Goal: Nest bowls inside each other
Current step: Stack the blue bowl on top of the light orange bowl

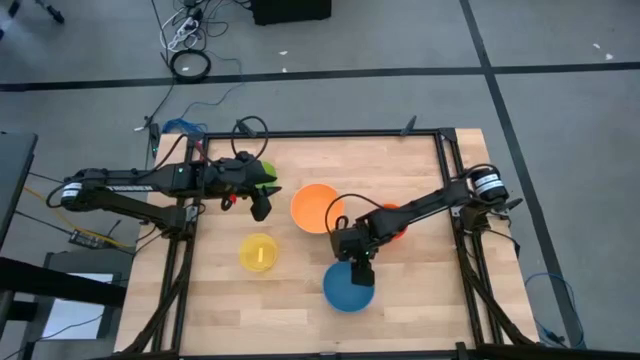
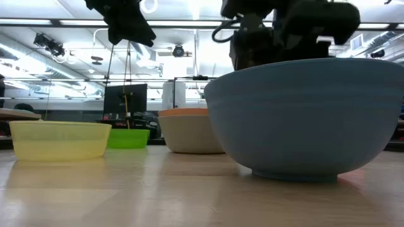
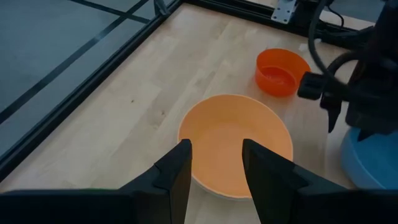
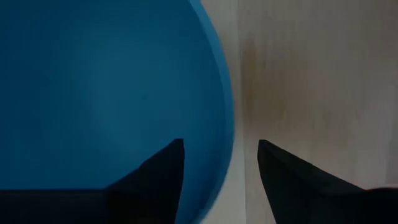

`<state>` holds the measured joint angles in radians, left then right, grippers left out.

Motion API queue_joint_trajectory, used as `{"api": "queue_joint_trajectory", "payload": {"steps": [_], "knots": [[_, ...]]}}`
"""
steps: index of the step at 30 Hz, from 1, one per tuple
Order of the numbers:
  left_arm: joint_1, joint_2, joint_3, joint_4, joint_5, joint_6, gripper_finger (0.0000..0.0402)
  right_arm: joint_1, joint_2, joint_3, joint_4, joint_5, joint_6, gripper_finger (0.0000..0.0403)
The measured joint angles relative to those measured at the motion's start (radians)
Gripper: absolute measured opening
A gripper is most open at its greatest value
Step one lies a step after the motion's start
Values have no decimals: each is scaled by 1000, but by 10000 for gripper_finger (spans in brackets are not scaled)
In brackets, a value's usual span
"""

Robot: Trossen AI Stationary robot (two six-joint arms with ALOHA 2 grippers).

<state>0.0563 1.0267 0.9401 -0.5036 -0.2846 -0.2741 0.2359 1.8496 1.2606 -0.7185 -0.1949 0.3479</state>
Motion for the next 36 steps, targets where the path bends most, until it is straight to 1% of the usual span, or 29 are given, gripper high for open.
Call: {"api": "queue_joint_trajectory", "payload": {"steps": [2,4,6,8,9,10,13,16,21,23,25,28,32,36], "knots": [[0,0,0,2,-2,-1,152,0,15,0,16,-1,-11,176],[0,0,0,2,-2,-5,152,0,23,0,12,-9,-24,150],[0,0,0,2,-2,-6,152,-4,26,0,6,-16,-36,111],[0,0,0,3,-4,-6,152,-9,22,0,-11,-21,-54,57],[0,0,0,3,-4,-5,152,-14,17,0,-20,-35,-72,30],[0,0,0,3,-5,-4,152,-19,10,0,-40,-61,-92,16],[0,0,0,3,-18,-3,152,-43,-16,22,-135,-97,-112,7],[0,0,0,4,-33,-2,152,-68,-55,69,-231,-25,-159,2],[0,0,0,45,-40,0,152,-141,-77,201,-258,103,-250,1],[0,0,0,80,-40,0,152,-181,-74,249,-218,162,-295,1],[0,0,0,132,-40,-7,152,-228,-71,276,-152,183,-334,1],[0,0,0,202,-40,-43,152,-302,-70,286,-51,183,-361,0],[0,0,0,290,-40,-49,152,-394,-69,286,32,182,-378,0],[0,0,0,339,-40,-28,152,-452,-69,249,141,145,-379,0]]}}
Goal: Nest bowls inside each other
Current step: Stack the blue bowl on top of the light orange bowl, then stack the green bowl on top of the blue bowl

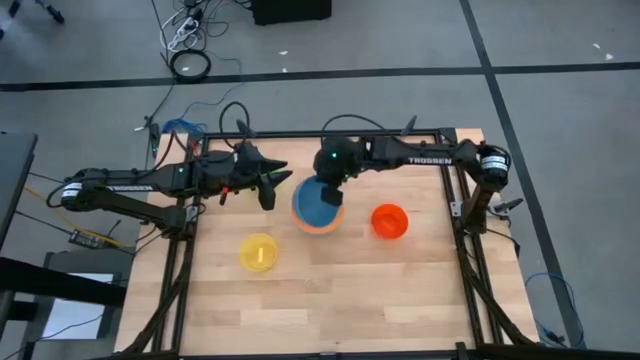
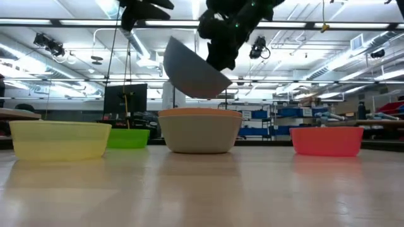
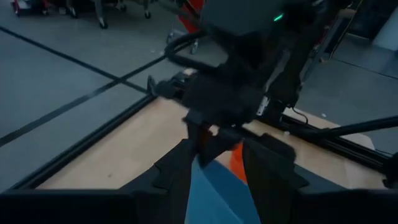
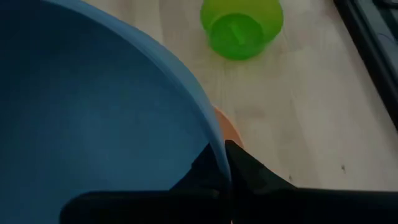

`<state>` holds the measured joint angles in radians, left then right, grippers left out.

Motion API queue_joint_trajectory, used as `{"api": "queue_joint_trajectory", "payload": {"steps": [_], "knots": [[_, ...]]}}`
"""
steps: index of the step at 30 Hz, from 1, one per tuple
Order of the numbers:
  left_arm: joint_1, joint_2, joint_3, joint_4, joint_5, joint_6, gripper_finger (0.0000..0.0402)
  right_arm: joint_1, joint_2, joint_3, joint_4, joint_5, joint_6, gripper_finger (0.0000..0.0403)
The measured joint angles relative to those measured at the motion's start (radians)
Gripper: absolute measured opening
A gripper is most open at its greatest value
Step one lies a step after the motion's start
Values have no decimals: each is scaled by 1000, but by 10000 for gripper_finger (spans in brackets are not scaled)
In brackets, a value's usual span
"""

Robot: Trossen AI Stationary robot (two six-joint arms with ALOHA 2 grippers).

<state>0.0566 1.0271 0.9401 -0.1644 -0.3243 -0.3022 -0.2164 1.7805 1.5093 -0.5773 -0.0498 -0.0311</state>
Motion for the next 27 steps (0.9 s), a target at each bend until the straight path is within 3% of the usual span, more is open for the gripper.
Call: {"api": "queue_joint_trajectory", "payload": {"steps": [12,27], "knots": [[0,0,0,-14,0,5,152,-35,3,-167,148,-11,4,5],[0,0,0,-53,-1,3,152,-34,3,-184,166,19,38,143]]}}
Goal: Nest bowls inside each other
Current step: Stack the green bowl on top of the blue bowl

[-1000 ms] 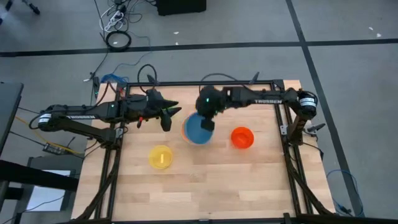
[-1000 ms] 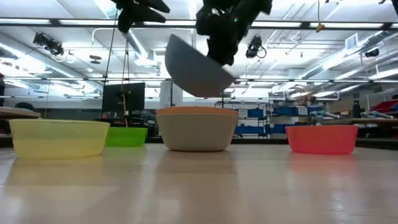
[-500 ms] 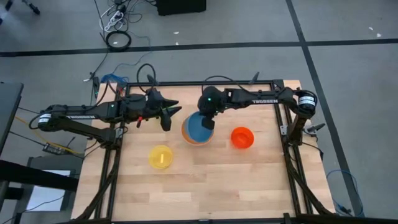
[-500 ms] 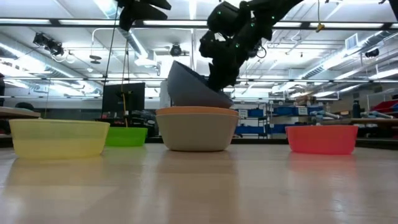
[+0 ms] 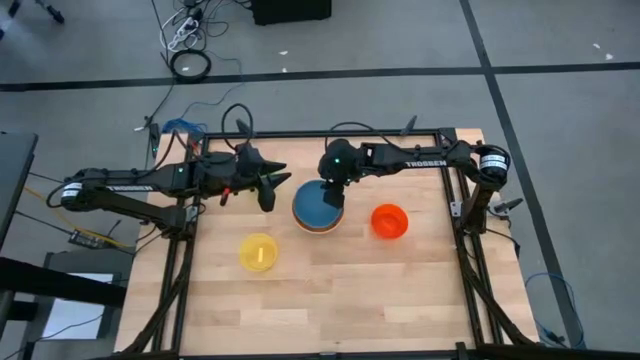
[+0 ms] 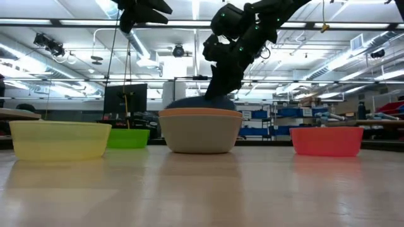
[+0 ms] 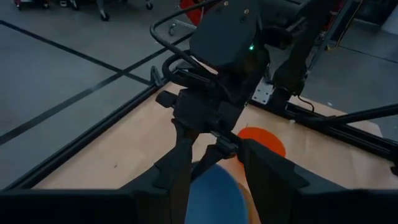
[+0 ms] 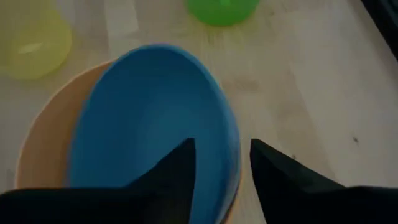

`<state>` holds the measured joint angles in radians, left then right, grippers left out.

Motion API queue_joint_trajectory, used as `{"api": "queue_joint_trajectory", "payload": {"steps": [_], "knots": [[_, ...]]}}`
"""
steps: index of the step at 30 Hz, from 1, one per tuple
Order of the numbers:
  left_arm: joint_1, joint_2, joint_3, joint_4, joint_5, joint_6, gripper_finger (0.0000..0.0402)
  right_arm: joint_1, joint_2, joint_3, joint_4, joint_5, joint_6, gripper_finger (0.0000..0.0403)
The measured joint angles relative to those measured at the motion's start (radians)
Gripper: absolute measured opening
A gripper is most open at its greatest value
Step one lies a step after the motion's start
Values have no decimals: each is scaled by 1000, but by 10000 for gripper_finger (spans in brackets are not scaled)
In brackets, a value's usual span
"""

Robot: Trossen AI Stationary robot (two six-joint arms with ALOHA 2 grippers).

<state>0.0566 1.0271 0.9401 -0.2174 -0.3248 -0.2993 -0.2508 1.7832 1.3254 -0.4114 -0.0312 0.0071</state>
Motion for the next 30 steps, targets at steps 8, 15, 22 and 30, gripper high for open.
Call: {"api": "queue_joint_trajectory", "payload": {"steps": [8,15,22,30], "knots": [[0,0,0,-94,-23,-24,152,0,-4,0,22,12,-8,164],[0,0,0,-127,-33,-22,152,0,-4,0,28,12,-19,173],[1,0,0,-418,-235,24,152,2,-50,0,-36,17,-51,173],[60,47,0,-634,-338,205,152,37,-216,0,-211,17,-54,174]]}}
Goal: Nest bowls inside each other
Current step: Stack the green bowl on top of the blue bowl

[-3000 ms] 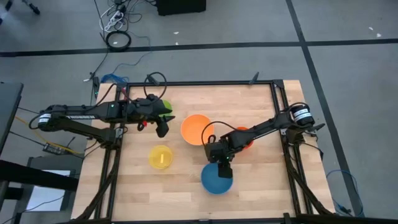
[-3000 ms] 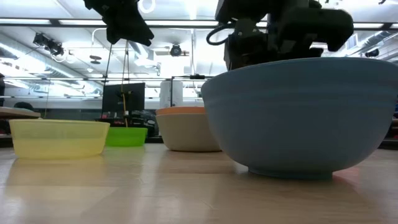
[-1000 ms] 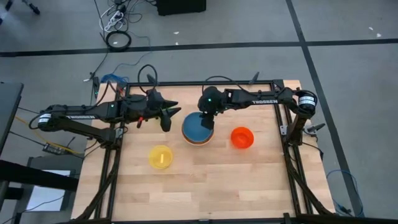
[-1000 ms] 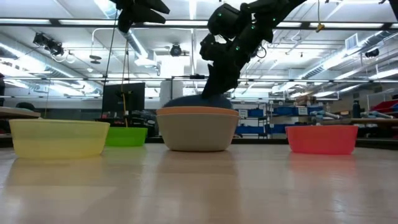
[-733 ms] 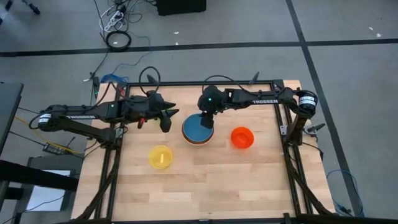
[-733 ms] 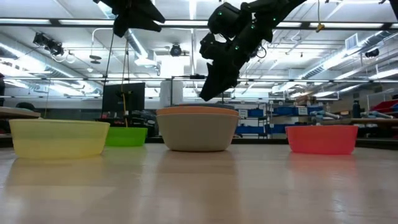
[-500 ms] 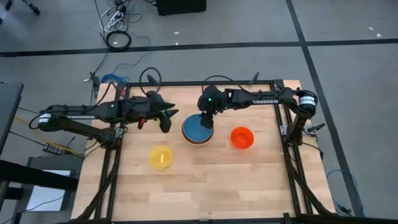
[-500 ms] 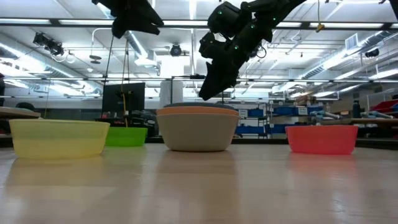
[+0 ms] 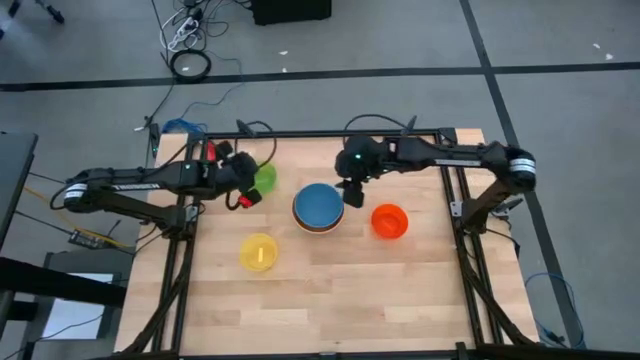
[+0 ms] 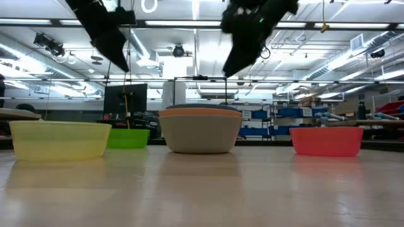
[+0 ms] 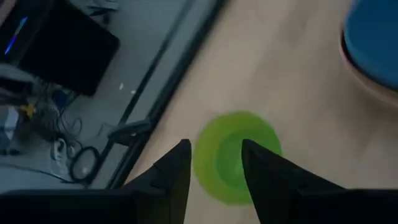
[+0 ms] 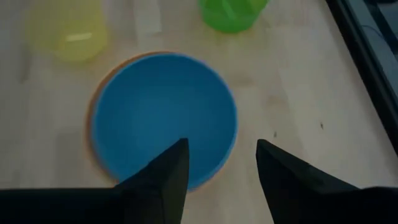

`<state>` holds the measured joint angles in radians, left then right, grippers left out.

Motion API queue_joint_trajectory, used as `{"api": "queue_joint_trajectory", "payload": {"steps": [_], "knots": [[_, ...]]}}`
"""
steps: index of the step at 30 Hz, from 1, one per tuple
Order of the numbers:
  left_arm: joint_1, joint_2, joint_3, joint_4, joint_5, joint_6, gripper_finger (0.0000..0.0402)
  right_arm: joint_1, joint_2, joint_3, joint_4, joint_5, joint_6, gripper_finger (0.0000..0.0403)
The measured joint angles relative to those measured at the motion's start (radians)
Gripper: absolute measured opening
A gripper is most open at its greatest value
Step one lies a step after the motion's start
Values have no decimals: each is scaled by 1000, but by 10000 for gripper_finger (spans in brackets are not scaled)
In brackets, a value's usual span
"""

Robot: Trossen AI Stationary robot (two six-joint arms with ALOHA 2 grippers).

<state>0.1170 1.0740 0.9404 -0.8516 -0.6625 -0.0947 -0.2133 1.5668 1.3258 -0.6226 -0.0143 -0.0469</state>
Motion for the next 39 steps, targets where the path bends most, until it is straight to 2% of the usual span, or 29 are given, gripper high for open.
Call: {"api": "queue_joint_trajectory", "payload": {"steps": [2,6,11,13,19,22,33,36,39], "knots": [[16,27,0,-5,61,105,152,19,-51,0,-52,0,5,174],[47,90,-6,-15,267,369,152,71,-146,0,-170,37,42,174],[115,186,-27,-34,339,509,152,154,-238,0,-314,149,130,174],[151,222,-38,-20,386,534,152,190,-263,0,-353,194,174,174],[262,328,-71,26,400,537,152,284,-297,0,-396,281,265,174],[299,368,-75,81,449,559,152,315,-295,0,-397,320,280,174],[347,454,-76,113,526,584,149,338,-289,0,-397,367,289,174],[351,462,-76,141,572,583,115,338,-289,0,-397,377,287,173],[351,464,-76,150,611,573,39,338,-289,0,-398,394,281,173]]}}
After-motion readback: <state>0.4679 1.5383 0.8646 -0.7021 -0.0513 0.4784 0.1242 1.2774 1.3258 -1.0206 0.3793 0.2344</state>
